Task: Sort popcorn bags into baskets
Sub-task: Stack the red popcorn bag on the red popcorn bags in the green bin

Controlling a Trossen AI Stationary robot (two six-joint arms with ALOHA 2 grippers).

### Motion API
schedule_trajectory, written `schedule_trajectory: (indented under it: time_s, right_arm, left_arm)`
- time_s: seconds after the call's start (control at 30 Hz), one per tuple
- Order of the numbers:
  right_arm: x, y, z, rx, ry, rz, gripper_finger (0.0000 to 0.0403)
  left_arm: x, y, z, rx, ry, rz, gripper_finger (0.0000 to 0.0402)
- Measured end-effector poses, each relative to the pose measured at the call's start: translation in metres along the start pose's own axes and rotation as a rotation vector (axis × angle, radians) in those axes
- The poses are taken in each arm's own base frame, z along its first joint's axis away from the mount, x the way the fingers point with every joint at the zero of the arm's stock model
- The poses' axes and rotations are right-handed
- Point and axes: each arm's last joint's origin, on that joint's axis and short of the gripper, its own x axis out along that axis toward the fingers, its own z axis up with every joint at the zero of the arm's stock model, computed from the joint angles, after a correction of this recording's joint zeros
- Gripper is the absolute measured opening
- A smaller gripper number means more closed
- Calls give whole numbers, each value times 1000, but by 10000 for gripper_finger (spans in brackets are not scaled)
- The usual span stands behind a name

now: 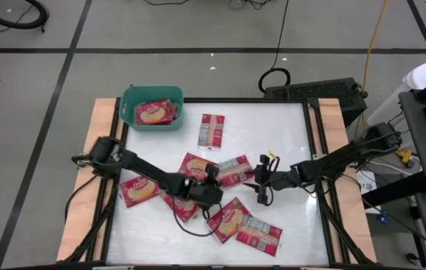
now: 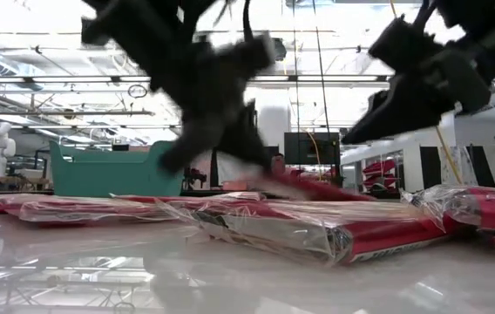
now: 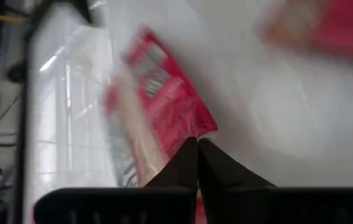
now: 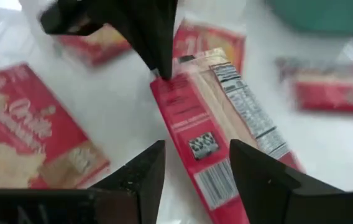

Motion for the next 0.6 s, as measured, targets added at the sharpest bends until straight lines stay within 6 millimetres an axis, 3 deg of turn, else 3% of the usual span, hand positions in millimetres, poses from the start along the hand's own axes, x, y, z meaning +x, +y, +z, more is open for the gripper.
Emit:
schedule_trajectory:
  time_s: [0.3,0.6]
  right_arm:
    - [-23,-3,14,-49,-90,-91,171]
    - [-24,-5,11,-65,-71,-147,171]
  left_arm:
    - [-33,61,12,-353,-118,88,2]
    - [-31,81,5,-519,-122,72,1]
